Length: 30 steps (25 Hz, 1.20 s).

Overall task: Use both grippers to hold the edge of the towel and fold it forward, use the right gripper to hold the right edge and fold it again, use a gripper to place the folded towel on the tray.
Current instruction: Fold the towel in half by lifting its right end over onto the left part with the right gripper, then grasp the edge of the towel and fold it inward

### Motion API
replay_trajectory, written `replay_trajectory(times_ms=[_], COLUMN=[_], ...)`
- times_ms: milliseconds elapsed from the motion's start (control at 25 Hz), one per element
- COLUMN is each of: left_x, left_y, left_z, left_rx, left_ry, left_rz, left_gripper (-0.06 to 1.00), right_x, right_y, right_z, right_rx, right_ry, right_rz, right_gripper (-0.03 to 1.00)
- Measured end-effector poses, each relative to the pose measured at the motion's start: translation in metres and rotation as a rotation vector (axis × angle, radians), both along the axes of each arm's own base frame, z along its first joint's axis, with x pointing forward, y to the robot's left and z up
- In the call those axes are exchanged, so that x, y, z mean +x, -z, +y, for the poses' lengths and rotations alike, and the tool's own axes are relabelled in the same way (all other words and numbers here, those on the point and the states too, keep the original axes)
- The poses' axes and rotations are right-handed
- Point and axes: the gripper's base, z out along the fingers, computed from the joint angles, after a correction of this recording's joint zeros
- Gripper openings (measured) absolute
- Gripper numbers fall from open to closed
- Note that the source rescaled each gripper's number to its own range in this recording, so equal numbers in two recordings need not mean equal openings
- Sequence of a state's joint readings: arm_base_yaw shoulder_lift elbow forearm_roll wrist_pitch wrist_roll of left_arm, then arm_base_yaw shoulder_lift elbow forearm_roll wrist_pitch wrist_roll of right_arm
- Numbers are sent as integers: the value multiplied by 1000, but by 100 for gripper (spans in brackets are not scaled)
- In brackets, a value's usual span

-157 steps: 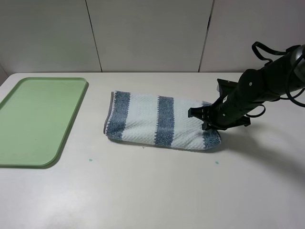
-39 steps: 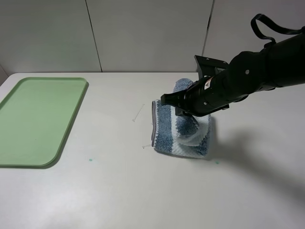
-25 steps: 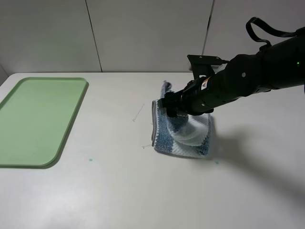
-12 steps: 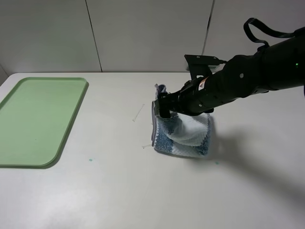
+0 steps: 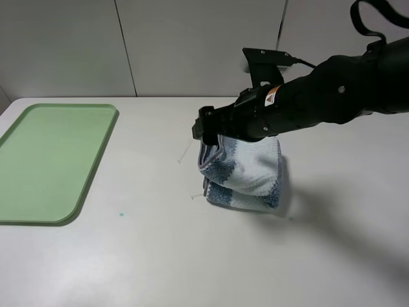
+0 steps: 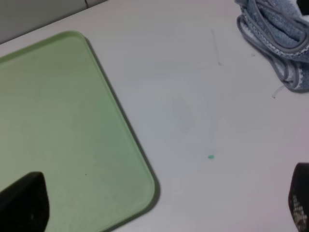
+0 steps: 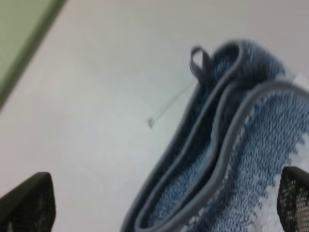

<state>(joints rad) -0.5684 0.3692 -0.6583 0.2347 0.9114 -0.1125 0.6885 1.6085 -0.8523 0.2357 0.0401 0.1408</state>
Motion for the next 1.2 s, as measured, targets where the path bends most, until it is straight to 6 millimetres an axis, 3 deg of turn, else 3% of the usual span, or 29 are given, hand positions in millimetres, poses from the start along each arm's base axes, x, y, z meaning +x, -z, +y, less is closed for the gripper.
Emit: replay_trajectory(times_ms=[440,640,1200], left_x=[0,0,0], left_y=[0,0,0], left_z=[0,0,0], left_rx=[0,0,0], left_ry=[0,0,0], left_rz=[0,0,0], left_gripper=[100,100,100], right_x=[-22,-34,-46], right_y=[-27,-51,-74], right_z=[-15,-26,-103], right_rx=[-151,-210,-399], right_ry=[-165,-231,-99], right_rz=[-19,-101,62], right_gripper=[100,100,100])
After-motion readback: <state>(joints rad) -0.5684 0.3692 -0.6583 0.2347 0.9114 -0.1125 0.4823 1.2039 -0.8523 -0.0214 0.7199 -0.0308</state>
